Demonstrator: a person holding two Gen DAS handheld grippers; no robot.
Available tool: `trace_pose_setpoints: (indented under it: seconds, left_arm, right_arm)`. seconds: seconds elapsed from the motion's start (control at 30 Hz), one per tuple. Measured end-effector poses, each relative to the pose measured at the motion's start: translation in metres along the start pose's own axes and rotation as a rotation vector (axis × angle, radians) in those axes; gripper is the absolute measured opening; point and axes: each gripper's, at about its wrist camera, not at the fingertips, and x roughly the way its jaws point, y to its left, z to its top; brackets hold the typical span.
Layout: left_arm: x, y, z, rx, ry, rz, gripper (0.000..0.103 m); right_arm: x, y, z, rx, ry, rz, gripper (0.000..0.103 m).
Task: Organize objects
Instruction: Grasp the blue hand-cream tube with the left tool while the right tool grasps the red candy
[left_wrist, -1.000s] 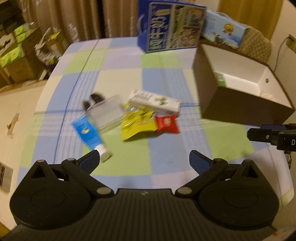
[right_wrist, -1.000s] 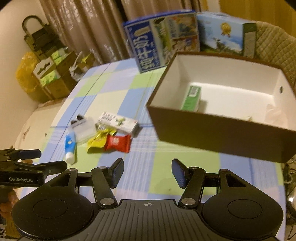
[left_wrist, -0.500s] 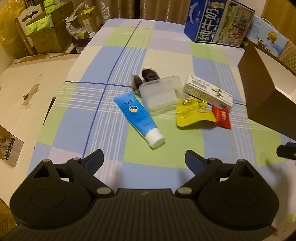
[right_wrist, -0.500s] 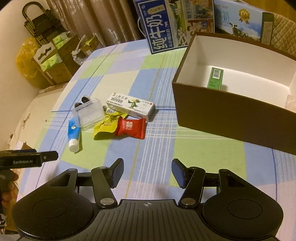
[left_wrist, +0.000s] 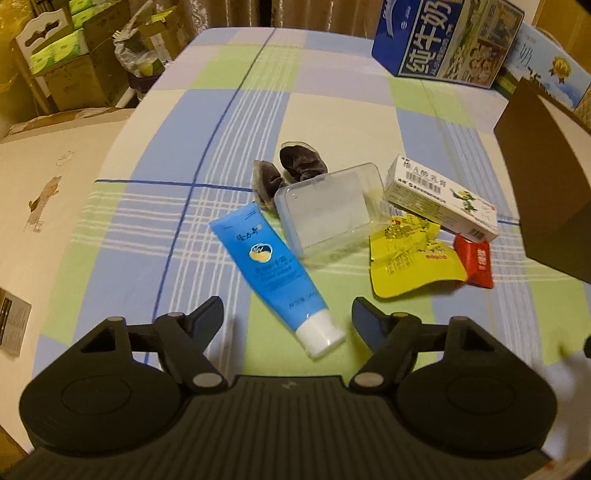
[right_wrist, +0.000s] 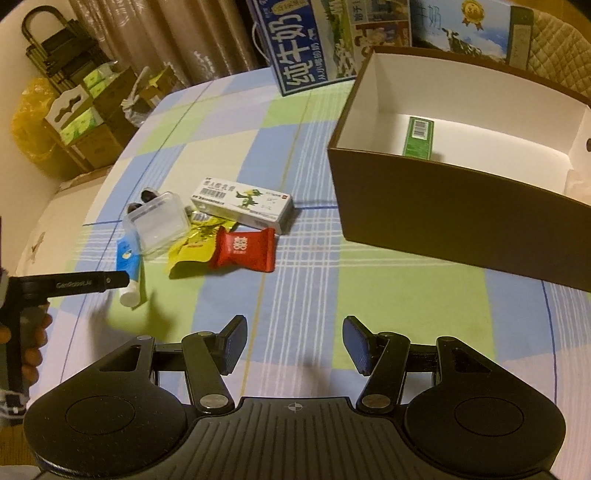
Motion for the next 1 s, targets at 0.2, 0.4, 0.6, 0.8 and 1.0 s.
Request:
trace_pose_setpoints:
  seconds: [0.2, 0.4, 0.6, 0.8, 1.0]
  left_arm:
    - [0.025, 0.002, 0.01, 0.014, 0.023, 0.021, 0.059]
    - [0.026, 0.014, 0.008, -0.007, 0.016, 0.013, 0.034]
    - [0.015, 0.036, -0.007, -0.046, 0.006, 0.039, 0.028]
    - [0.001, 0.059, -0.027, -0.1, 0.016, 0.066, 0.028]
    - [-0.007, 0.08, -0.036, -0.142, 0.02, 0.088, 0.028]
  right_arm:
    - [0.003, -0.003, 0.001, 0.013, 0.008, -0.012, 0.055]
    - [0.01, 0.0, 0.006, 0.005, 0.011, 0.001, 0.055]
    - [0.022, 0.014, 0.014, -0.039, 0.003, 0.055, 0.055]
    - [0.043, 0.033, 0.022, -0.092, -0.002, 0.09, 0.055]
    - [0.073, 0.04, 0.032, -0.127, -0.016, 0.082, 0.055]
